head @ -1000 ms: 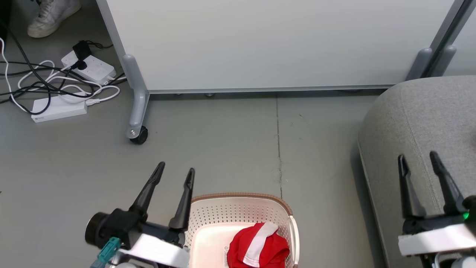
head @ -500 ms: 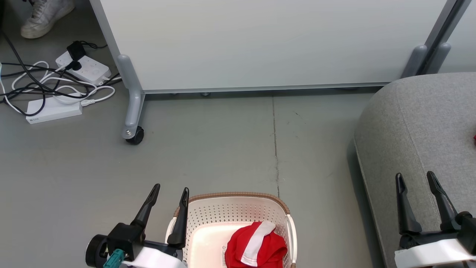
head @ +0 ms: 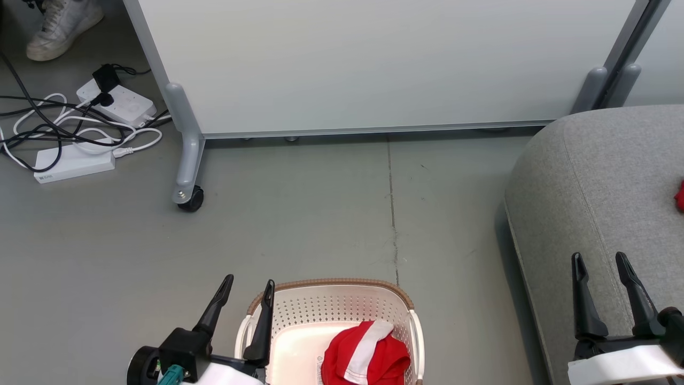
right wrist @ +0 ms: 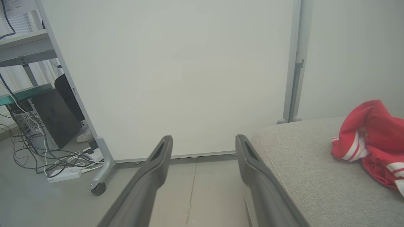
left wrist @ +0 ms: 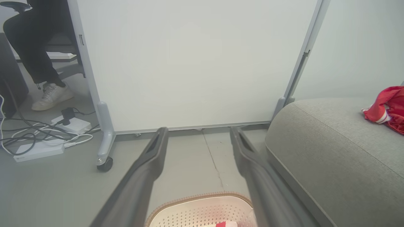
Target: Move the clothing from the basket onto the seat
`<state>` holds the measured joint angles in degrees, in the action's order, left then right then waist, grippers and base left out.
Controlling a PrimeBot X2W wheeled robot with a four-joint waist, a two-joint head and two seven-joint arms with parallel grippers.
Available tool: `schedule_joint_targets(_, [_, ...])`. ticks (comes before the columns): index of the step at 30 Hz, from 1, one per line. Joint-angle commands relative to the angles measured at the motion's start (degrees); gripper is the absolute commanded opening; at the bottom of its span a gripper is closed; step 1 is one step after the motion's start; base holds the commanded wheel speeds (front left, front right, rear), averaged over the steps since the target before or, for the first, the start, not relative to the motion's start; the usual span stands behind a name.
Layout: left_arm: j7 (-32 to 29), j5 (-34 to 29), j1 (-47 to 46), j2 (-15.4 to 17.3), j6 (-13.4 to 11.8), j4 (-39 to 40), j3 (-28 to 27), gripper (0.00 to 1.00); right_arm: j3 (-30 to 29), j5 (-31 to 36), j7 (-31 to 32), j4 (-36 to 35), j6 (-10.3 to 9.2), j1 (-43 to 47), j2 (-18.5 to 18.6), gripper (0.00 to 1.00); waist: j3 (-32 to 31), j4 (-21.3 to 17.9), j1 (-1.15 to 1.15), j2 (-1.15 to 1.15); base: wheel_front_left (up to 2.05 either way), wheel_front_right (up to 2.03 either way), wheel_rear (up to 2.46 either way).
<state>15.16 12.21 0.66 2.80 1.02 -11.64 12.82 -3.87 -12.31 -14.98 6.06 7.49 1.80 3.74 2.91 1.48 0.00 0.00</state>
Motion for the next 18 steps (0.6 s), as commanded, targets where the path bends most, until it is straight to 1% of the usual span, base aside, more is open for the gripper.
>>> schedule_joint_targets(1, [0.1, -0.5, 0.1, 0.2, 0.5, -0.2, 0.2, 1.0, 0.0, -0.2, -0.2, -0.1, 0.01, 0.1, 0.0, 1.0, 0.0, -0.1, 0.0, 0.0, 0.0, 0.0, 0.0])
schedule_joint_targets(4, [0.1, -1.2, -0.1, 0.2, 0.8, -0.5, 0.7, 1.0, 0.0, -0.4, -0.2, 0.2, 0.01, 0.1, 0.0, 1.0, 0.0, -0.1, 0.0, 0.0, 0.0, 0.0, 0.0])
schedule_joint_targets(12, [0.1, -1.0, -0.8, 0.2, 0.6, -0.6, 1.0, 1.0, 0.3, -0.5, -0.2, 0.0, 0.01, -0.6, 0.3, 1.0, 0.3, -0.2, 0.0, 0.0, 0.0, 0.0, 0.0])
schedule_joint_targets(18, [0.1, -0.7, -1.5, 0.2, 0.7, -0.5, 1.4, 1.0, 1.6, 0.4, -0.2, 0.3, 0.01, -0.6, 0.7, 1.0, 1.2, -0.2, 0.0, 0.0, 0.0, 0.0, 0.0])
